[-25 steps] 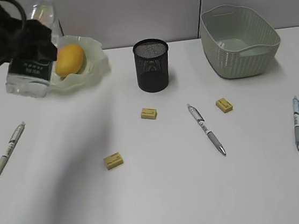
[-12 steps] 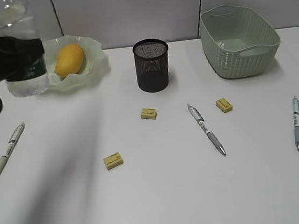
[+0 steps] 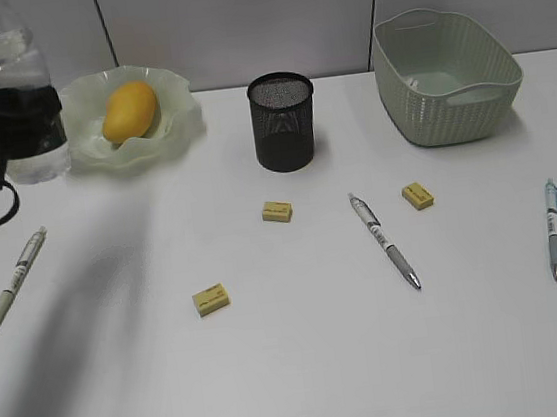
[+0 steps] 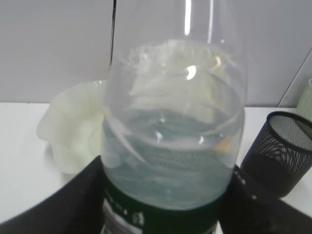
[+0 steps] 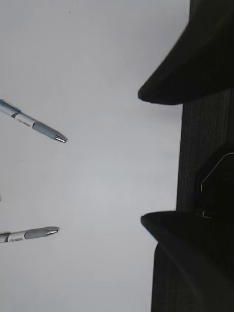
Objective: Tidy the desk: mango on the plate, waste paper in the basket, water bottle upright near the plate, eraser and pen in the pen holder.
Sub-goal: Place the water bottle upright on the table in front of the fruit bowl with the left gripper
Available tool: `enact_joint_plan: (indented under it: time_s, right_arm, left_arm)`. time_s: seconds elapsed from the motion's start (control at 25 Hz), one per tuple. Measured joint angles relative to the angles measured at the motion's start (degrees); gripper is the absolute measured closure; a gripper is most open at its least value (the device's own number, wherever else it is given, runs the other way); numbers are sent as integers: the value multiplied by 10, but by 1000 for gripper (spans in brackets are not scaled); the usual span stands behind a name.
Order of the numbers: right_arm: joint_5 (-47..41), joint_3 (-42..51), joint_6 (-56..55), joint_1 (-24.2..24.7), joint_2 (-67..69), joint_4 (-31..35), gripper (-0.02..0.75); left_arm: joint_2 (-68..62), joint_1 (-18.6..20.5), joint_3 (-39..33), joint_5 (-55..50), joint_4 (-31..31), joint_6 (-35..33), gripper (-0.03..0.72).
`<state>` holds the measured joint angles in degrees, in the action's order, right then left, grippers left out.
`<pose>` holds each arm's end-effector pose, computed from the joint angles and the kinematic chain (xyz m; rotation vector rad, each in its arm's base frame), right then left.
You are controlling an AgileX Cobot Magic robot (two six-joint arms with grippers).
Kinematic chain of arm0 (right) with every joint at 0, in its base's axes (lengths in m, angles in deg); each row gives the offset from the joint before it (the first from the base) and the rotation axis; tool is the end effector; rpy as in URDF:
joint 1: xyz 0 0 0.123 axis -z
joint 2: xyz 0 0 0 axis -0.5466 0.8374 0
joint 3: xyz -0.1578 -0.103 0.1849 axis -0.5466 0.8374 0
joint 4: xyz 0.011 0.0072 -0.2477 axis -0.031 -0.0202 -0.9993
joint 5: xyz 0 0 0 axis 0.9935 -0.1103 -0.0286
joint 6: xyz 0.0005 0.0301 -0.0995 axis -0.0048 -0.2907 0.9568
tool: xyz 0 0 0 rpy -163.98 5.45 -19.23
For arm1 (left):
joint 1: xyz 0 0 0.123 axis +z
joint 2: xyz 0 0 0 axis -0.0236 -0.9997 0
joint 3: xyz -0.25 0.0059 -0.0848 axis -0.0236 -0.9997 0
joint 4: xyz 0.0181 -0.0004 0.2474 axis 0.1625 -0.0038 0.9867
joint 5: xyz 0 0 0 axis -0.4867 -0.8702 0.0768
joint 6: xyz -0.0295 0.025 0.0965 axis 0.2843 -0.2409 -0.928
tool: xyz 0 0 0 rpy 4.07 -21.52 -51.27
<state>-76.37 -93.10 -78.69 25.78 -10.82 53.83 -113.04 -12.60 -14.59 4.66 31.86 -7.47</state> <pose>0.0877 0.0164 0.2664 -0.0963 2.3819 0.1508 0.2961 -0.0774 0.1981 0.0630 1.8043 -0.3513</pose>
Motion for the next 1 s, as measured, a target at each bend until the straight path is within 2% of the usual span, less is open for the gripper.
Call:
enact_joint_plan:
  time_s: [0.2, 0.48, 0.68, 1.0]
  right_arm:
    - [0, 0, 0, 0, 0, 0, 199]
    - [0, 0, 0, 0, 0, 0, 199]
    - [0, 0, 0, 0, 0, 0, 199]
    - [0, 0, 0, 0, 0, 0, 199]
  left_arm:
    - [-48, 1, 0, 16, 2, -1, 207]
    - [-145, 0, 0, 216, 1, -1, 207]
    - [-210, 0, 0, 294, -5, -16, 207]
    - [-295, 17, 0, 320, -25, -32, 207]
